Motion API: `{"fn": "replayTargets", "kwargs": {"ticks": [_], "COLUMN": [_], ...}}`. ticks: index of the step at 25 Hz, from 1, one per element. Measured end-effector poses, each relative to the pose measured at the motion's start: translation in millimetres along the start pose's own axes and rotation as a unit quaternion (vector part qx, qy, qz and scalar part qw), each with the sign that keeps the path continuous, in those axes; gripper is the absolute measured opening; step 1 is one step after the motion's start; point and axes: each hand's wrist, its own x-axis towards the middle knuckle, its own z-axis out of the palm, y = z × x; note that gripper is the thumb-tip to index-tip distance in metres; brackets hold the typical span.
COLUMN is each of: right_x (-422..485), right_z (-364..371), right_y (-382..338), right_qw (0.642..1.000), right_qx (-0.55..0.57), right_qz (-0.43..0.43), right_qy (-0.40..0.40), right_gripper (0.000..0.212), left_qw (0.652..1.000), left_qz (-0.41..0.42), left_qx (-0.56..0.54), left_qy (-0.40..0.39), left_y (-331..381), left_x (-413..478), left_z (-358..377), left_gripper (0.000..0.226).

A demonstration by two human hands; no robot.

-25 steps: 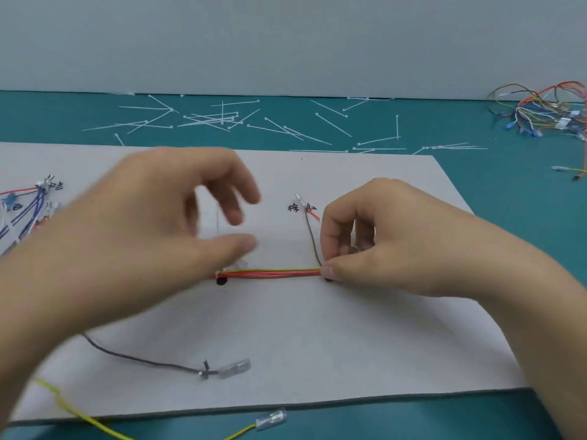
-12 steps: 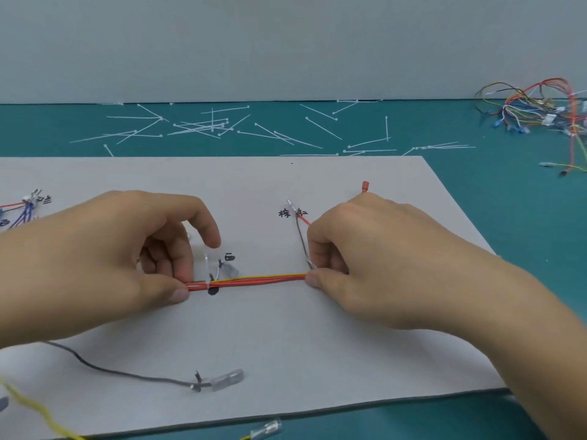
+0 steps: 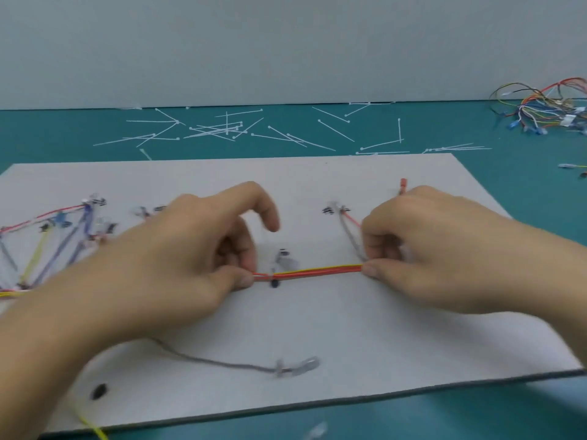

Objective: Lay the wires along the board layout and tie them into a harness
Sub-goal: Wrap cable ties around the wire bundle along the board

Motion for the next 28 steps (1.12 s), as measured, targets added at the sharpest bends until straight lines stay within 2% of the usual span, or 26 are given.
{"fn": "replayTargets", "kwargs": {"ticks": [5, 8, 10, 12, 14, 16, 19, 25, 28], "right_x": [-29.7, -26.2, 2.1, 51.8, 110.7, 158.7, 201.5, 245.4, 264.0], "right_z": [-16.5, -32.6, -44.5, -48.0, -41.2, -31.8, -20.6, -7.5, 1.0], "right_y": [61.0, 68.2, 63.2, 58.8, 48.1, 36.1, 35.2, 28.7, 21.9], "right_qw": [0.996, 0.992, 0.99, 0.97, 0.96, 0.963, 0.96, 0.958, 0.964], "right_qx": [0.002, -0.01, 0.072, 0.171, 0.21, 0.216, 0.214, 0.216, 0.185], "right_qz": [0.082, 0.112, 0.119, 0.12, 0.123, 0.119, 0.139, 0.136, 0.133], "right_qy": [-0.024, -0.056, 0.02, 0.121, 0.135, 0.111, 0.114, 0.13, 0.136], "right_gripper": [0.021, 0.021, 0.024, 0.019, 0.01, 0.007, 0.012, 0.02, 0.018], "left_qw": [0.996, 0.99, 0.991, 0.993, 0.993, 0.993, 0.996, 0.997, 0.998], "left_qz": [0.08, 0.114, 0.105, 0.099, 0.108, 0.116, 0.083, 0.003, 0.0], "left_qx": [-0.003, -0.006, 0.0, 0.015, 0.017, 0.024, 0.018, -0.016, -0.023], "left_qy": [0.036, 0.077, 0.077, 0.057, 0.031, 0.014, -0.01, -0.071, -0.064], "left_y": [51.1, 37.0, 19.5, 7.3, 5.6, 8.6, 10.4, 5.0, 1.4], "left_x": [16.1, 14.0, 13.5, 8.7, 0.3, -6.2, -8.8, -9.4, -9.5], "left_z": [50.9, 44.3, 28.0, 14.2, 6.5, 0.0, -9.7, -10.7, -12.7], "left_gripper": [0.052, 0.047, 0.04, 0.031, 0.023, 0.018, 0.014, 0.019, 0.018]}}
